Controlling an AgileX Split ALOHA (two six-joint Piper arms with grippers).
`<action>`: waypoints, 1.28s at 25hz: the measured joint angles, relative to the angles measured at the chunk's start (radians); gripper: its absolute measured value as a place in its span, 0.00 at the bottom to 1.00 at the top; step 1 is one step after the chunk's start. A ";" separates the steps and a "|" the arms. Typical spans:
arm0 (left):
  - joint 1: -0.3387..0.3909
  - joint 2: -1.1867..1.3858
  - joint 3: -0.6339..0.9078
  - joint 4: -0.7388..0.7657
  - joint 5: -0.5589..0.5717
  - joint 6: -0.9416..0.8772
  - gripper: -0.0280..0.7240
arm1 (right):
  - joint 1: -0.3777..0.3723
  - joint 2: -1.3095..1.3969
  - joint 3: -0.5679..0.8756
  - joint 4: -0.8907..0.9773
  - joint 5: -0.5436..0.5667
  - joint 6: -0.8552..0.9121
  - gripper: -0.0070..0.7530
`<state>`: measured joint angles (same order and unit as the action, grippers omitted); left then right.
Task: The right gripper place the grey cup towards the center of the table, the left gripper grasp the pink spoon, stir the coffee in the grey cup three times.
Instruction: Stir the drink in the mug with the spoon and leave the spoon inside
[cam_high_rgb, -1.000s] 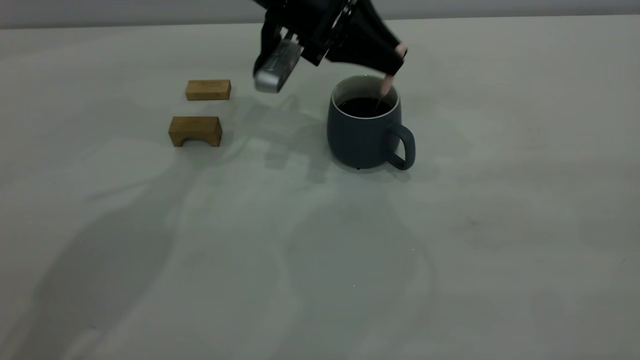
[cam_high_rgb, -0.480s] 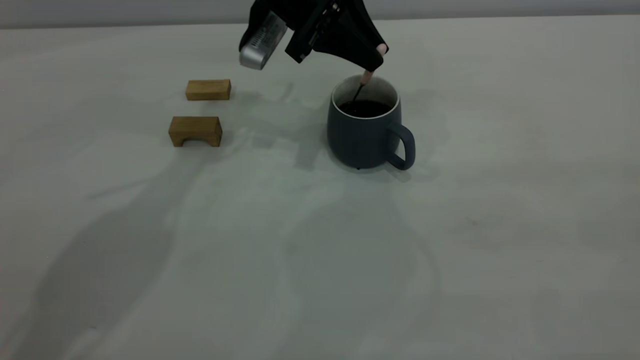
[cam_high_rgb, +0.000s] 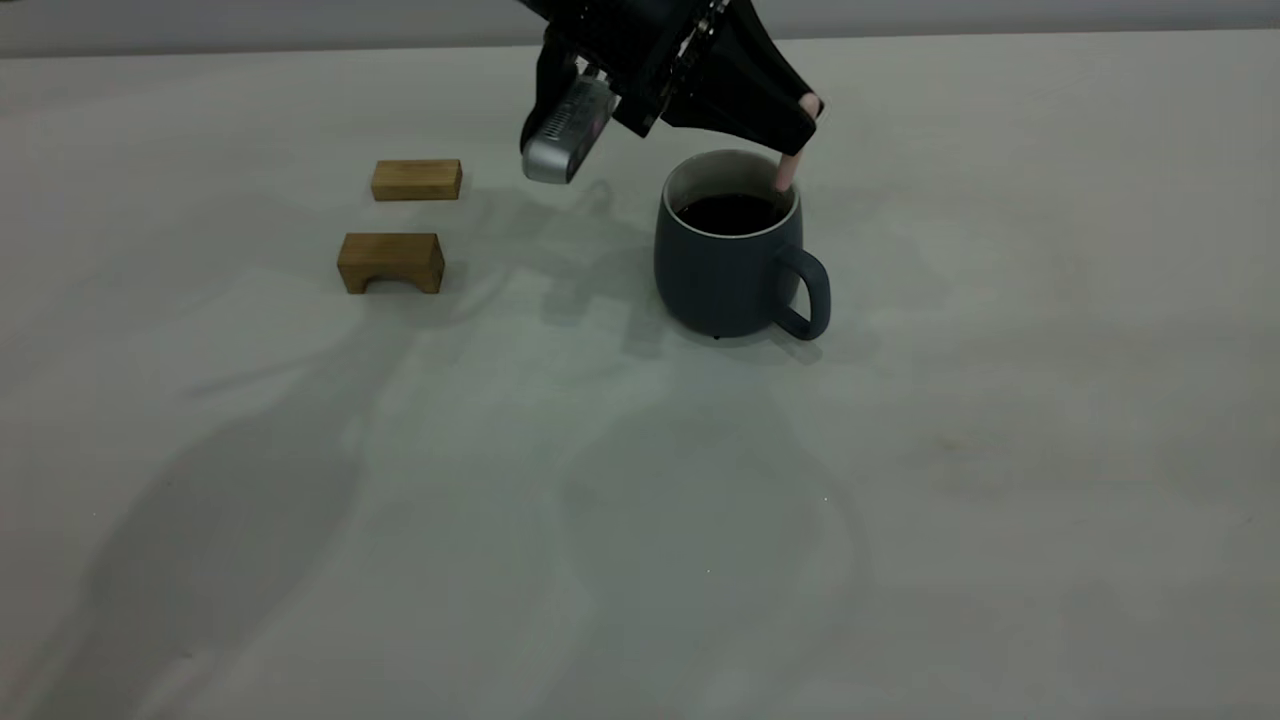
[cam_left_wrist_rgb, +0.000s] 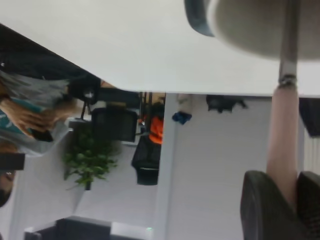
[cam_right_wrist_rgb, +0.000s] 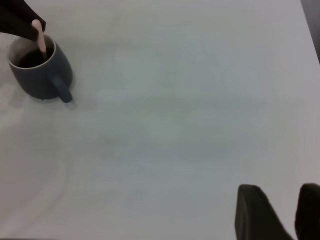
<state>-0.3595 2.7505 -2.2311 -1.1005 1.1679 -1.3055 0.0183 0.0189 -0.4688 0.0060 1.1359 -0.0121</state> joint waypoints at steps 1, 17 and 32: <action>0.001 -0.004 -0.002 0.017 0.000 -0.022 0.26 | 0.000 0.000 0.000 0.000 0.000 0.000 0.32; 0.010 -0.036 -0.045 0.185 -0.033 0.097 0.26 | 0.000 0.000 0.000 0.000 0.000 0.000 0.32; -0.029 -0.032 -0.047 0.210 -0.003 0.142 0.32 | 0.000 0.000 0.000 0.000 0.000 0.000 0.32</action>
<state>-0.3882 2.7183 -2.2785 -0.8901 1.1650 -1.1636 0.0183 0.0189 -0.4688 0.0060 1.1359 -0.0121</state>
